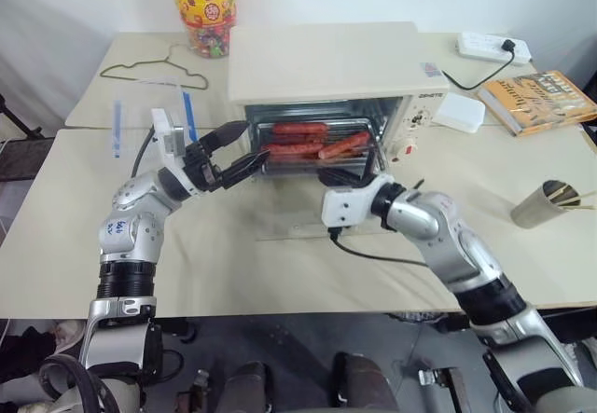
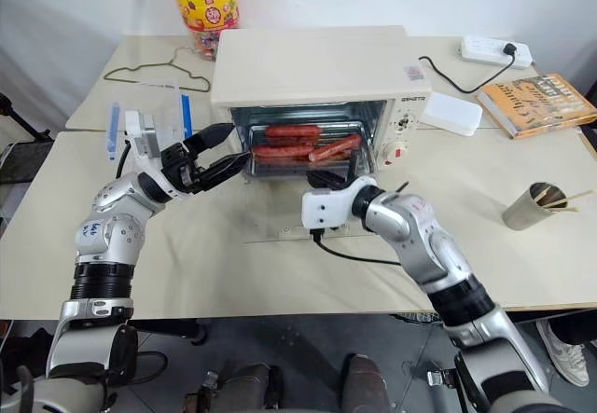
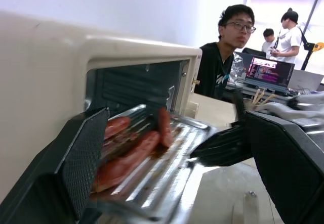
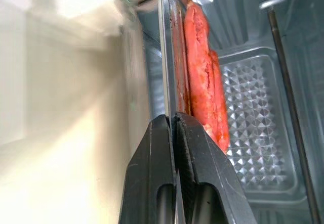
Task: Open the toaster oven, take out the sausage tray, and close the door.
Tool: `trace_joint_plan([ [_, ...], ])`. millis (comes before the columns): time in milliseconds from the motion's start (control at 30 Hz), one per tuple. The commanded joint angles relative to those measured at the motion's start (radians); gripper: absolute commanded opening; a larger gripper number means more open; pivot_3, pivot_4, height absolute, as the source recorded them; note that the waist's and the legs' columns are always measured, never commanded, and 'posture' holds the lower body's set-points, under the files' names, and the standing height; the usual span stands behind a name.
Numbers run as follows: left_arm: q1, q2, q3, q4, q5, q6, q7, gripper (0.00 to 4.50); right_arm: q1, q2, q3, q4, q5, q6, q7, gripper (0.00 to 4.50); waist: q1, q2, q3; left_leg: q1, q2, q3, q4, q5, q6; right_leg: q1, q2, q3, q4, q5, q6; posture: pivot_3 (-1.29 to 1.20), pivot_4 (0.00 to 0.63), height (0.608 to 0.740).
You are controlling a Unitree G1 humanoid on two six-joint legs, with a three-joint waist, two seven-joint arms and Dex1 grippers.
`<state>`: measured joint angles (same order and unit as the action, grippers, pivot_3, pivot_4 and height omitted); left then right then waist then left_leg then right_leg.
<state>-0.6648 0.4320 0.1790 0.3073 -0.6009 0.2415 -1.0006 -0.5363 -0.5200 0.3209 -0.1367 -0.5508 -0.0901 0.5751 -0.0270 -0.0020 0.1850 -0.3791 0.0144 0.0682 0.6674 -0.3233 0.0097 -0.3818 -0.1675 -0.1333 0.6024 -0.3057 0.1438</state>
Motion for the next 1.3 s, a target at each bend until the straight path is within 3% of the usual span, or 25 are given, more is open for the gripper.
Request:
trace_joint_plan([
  [33, -0.039, -0.006, 0.006, 0.027, 0.006, -0.001, -0.006, 4.5, 0.029, -0.015, -0.059, -0.148, 0.011, 0.017, -0.001, 0.01, 0.003, 0.0, 0.0, 0.0, 0.0, 0.0, 0.001, 0.0, 0.0, 0.0, 0.0, 0.0, 0.0, 0.0, 0.0, 0.0, 0.15, 0.74],
  [500, -0.043, -0.028, -0.009, 0.042, 0.02, 0.041, -0.02, 4.5, 0.239, -0.164, -0.142, -0.288, 0.002, -0.065, 0.011, 0.01, 0.027, -0.001, 0.0, -0.001, 0.0, 0.0, 0.007, 0.0, 0.0, 0.002, 0.0, 0.0, 0.001, 0.0, 0.0, 0.0, 0.15, 0.74],
  [767, 0.026, 0.124, 0.063, -0.145, -0.21, 0.688, 0.139, 4.5, 0.292, -0.187, -0.157, -0.332, 0.033, -0.092, 0.026, 0.01, 0.024, -0.001, 0.001, -0.001, 0.001, -0.002, 0.007, 0.0, 0.0, 0.002, 0.0, 0.0, 0.002, 0.0, 0.0, 0.0, 0.15, 0.74],
  [967, -0.039, 0.138, 0.18, -0.159, -0.405, 1.185, 0.332, 4.5, 0.314, -0.213, -0.168, -0.352, 0.074, -0.179, 0.03, 0.01, 0.031, -0.003, 0.001, -0.001, 0.0, -0.005, 0.01, 0.0, 0.0, 0.005, 0.0, 0.001, 0.002, 0.0, 0.0, 0.0, 0.15, 0.74],
  [1100, -0.078, 0.075, 0.274, -0.139, -0.437, 1.351, 0.463, 4.5, 0.301, -0.216, -0.166, -0.34, 0.094, -0.21, 0.033, 0.01, 0.029, -0.003, 0.001, -0.001, 0.0, -0.01, 0.011, -0.001, 0.0, 0.005, 0.0, 0.001, 0.003, 0.0, 0.0, 0.0, 0.15, 0.74],
  [1267, -0.078, -0.008, 0.347, -0.147, -0.468, 1.373, 0.599, 4.5, 0.285, -0.209, -0.164, -0.335, 0.103, -0.214, 0.039, 0.01, 0.026, -0.003, 0.002, 0.0, 0.0, -0.01, 0.011, -0.001, 0.0, 0.005, 0.0, 0.002, 0.003, 0.0, 0.0, 0.0, 0.15, 0.74],
  [1300, -0.074, -0.017, 0.354, -0.144, -0.482, 1.373, 0.621, 4.31, 0.281, -0.21, -0.163, -0.334, 0.104, -0.214, 0.041, 0.0, 0.026, -0.003, 0.002, 0.0, 0.0, -0.011, 0.011, -0.001, 0.0, 0.005, 0.0, 0.001, 0.003, 0.0, 0.0, 0.0, 0.15, 0.74],
])
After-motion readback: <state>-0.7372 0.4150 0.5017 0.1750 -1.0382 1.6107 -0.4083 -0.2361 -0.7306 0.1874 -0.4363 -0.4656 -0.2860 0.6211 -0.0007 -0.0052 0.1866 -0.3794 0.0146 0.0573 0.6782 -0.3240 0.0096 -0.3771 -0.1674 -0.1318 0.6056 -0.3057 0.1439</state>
